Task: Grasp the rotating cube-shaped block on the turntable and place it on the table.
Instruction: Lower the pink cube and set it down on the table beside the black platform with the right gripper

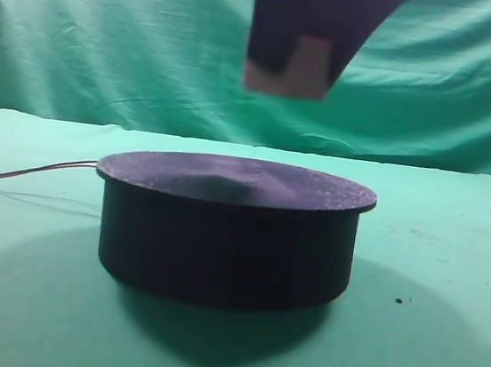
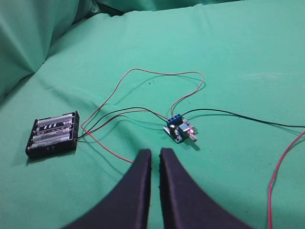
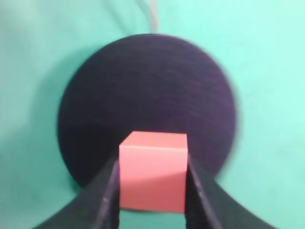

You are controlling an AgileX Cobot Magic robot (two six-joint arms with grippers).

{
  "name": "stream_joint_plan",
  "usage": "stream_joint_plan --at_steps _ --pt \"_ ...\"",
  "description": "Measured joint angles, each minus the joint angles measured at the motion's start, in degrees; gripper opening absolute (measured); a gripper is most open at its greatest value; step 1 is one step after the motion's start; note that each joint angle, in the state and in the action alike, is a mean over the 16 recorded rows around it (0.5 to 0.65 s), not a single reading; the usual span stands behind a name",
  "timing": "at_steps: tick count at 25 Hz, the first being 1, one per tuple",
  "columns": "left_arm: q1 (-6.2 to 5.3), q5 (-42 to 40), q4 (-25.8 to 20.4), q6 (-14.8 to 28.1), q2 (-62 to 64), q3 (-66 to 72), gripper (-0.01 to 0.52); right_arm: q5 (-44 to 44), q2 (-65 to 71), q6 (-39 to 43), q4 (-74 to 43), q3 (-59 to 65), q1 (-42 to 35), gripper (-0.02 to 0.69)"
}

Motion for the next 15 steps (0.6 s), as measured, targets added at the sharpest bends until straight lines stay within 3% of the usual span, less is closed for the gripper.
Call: stream_joint_plan --at_steps 7,15 --pt "0.0 0.0 0.0 0.0 0.0 0.0 0.0 -8.01 0.06 -2.02 4.06 9.69 -7.93 0.265" --pt "0.0 0.0 0.0 0.0 0.0 0.0 0.0 -14.44 2.9 -3.24 7.0 12.94 -9.35 0.421"
